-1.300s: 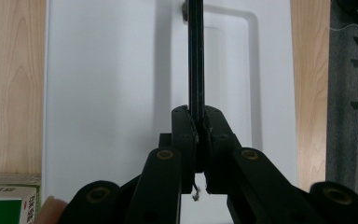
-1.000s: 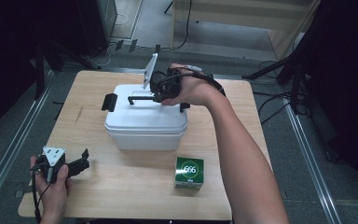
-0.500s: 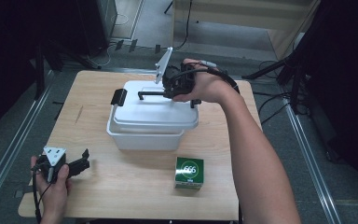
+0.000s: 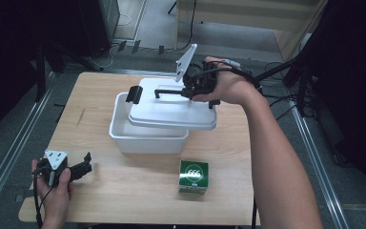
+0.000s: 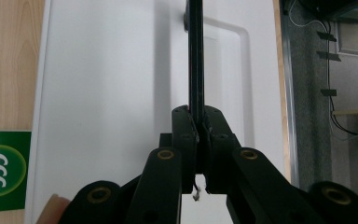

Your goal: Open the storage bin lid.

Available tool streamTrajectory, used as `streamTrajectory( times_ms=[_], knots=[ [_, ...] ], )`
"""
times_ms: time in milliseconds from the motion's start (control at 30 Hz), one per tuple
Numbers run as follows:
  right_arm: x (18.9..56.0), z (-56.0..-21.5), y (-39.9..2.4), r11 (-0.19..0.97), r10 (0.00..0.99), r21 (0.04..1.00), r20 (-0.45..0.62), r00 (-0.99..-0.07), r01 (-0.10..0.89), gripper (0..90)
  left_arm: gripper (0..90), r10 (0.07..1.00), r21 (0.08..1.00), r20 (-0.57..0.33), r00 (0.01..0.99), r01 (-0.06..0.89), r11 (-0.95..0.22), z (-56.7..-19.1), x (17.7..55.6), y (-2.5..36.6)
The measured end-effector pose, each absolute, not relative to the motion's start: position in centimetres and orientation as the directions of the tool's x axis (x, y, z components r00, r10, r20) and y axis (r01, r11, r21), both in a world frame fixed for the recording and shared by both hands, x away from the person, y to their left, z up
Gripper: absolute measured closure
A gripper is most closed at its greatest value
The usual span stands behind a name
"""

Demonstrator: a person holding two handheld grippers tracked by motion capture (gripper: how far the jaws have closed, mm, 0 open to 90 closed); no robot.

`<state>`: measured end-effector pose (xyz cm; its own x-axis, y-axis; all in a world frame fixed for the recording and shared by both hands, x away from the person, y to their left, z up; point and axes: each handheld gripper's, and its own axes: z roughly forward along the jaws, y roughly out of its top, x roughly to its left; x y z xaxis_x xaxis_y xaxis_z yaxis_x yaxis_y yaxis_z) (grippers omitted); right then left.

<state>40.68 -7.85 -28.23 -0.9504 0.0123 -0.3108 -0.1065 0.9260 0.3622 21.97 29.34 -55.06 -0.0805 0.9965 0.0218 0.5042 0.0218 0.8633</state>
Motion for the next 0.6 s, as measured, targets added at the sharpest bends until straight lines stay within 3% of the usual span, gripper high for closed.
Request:
streamTrajectory(
  times_ms=[600],
  knots=[
    [40.3,-27.5,-14.2,0.929,0.090,0.368,-0.326,-0.941,-0.039,85.7,0.6,0.996,0.866,0.024,-0.086,0.500,0.022,-55.1,22.0,29.2]
  ],
)
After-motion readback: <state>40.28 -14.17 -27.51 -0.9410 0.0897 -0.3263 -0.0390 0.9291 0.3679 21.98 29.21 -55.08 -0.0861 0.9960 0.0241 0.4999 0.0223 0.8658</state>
